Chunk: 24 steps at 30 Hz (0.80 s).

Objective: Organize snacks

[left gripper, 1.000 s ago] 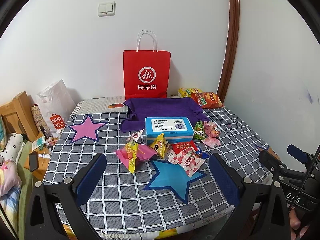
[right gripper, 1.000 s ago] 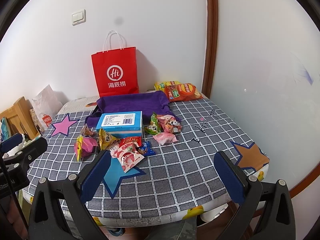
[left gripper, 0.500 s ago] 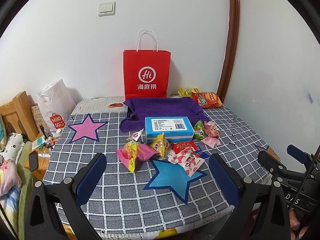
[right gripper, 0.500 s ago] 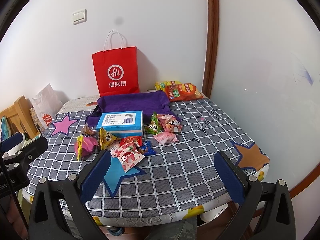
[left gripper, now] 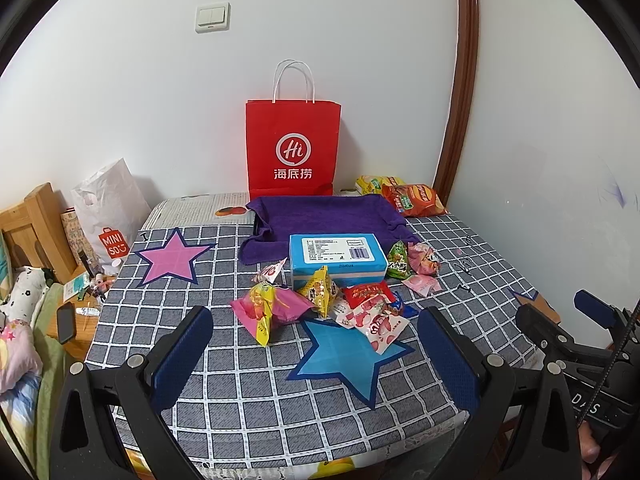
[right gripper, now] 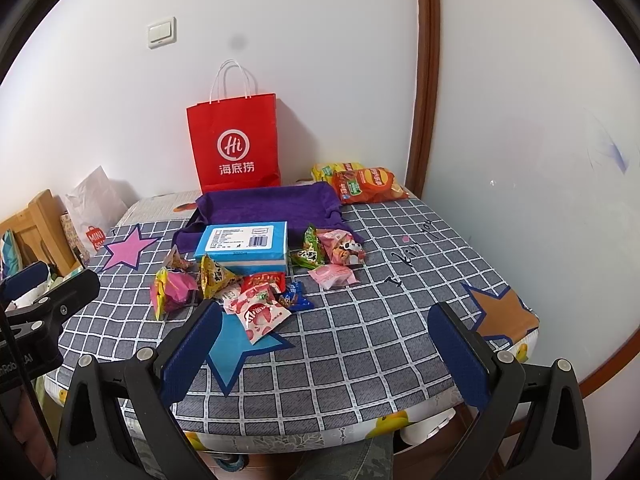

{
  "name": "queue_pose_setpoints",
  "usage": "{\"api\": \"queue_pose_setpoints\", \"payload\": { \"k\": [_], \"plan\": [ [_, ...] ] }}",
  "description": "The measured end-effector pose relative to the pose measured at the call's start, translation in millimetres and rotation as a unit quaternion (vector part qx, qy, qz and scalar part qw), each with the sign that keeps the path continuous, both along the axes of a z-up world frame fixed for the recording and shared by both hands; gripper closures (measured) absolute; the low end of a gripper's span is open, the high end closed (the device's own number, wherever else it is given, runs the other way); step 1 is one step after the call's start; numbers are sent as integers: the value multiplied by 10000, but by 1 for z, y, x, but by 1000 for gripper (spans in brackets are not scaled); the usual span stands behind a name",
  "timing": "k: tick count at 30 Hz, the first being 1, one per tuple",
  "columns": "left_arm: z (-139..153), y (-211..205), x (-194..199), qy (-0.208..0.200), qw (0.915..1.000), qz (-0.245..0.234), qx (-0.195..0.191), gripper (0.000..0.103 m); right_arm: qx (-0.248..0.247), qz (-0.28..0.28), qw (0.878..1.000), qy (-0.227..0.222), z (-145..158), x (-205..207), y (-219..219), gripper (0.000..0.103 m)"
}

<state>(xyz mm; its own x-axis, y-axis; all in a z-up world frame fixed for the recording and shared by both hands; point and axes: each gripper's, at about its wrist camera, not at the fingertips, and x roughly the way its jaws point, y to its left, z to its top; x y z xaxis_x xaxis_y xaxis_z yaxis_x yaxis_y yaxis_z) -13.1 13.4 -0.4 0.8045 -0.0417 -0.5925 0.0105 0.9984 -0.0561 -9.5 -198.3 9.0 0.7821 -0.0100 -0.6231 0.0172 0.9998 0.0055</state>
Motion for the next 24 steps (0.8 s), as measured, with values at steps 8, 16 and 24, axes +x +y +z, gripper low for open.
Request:
{"api": "queue_pose_setpoints", "payload": {
  "k": [8, 16, 24],
  "plan": [
    [-4, 1, 6, 13, 10000, -36, -34, 1, -45, 23, 9999, 95, -4, 4, -6, 1],
    [-23, 7, 27, 175, 9998, -56, -125, 1, 148, 6, 9998, -105, -22, 23, -12, 1],
    [-52, 25, 54, 448, 9988, 29, -208, 1, -173, -13, 9991, 387, -57, 53, -23, 7]
  ]
}}
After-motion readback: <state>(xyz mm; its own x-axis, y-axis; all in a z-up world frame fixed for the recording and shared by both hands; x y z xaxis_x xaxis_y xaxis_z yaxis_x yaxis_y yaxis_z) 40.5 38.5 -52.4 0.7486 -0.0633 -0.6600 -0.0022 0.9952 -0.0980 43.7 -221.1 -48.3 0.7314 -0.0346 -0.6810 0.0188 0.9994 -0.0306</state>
